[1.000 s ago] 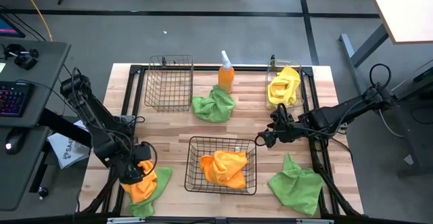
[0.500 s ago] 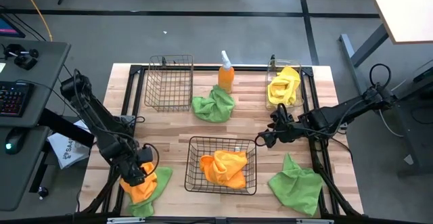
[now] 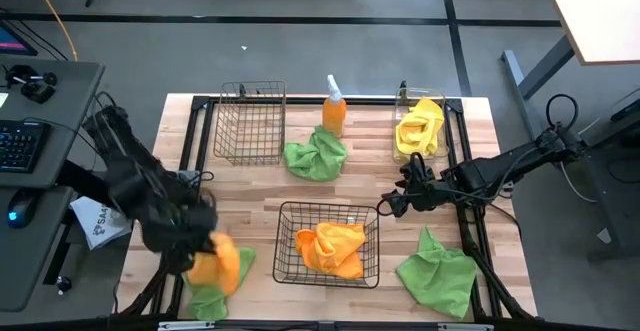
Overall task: Sort microfiber towel by color & place in baskets
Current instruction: Put the orange microfiber towel into the black wire basket
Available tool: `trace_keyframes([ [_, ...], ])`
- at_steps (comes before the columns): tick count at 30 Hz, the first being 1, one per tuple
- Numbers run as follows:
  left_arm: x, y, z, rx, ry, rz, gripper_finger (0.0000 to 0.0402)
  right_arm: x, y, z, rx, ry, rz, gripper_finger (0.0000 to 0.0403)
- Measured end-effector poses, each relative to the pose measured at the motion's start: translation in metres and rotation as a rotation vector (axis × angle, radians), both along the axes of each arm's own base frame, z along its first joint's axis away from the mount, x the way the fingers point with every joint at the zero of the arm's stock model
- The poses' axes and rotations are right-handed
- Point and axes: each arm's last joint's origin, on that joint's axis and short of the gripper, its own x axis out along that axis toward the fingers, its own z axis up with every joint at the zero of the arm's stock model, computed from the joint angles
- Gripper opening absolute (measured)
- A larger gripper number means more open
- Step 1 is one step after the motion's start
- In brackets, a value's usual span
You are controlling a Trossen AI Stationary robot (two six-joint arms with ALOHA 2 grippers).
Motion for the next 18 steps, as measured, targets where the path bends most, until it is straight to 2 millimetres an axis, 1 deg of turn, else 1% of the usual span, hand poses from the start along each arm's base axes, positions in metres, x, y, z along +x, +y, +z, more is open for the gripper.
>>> trace_keyframes([
  [2,0.009,0.01,0.028,0.058,-0.147,0.055,0.0001,0.0,0.0,0.0,-0.007,-0.003,-0.005,0.0318],
  [4,0.023,0.02,0.049,0.128,-0.259,0.096,0.0001,0.0,0.0,0.0,-0.01,-0.004,-0.008,0.0318],
  [6,0.043,0.026,0.066,0.18,-0.366,0.106,0.0001,0.0,0.0,0.0,-0.011,-0.005,-0.009,0.0318],
  [9,0.078,0.031,0.084,0.244,-0.515,0.061,0.0001,0.0,-0.001,0.0,-0.021,-0.009,-0.016,0.0318],
  [11,0.101,0.032,0.092,0.269,-0.615,0.02,0.0,0.0,-0.001,0.001,-0.034,-0.013,-0.026,0.0318],
  [14,0.132,0.03,0.097,0.286,-0.746,-0.054,0.0,0.0,-0.001,0.001,-0.042,-0.015,-0.031,0.0318],
  [16,0.149,0.028,0.093,0.283,-0.792,-0.085,0.0,0.0,-0.002,0.0,-0.043,-0.013,-0.031,0.0318],
  [18,0.163,0.025,0.086,0.28,-0.801,-0.118,0.0,-0.001,-0.002,0.0,-0.045,-0.008,-0.031,0.0318],
])
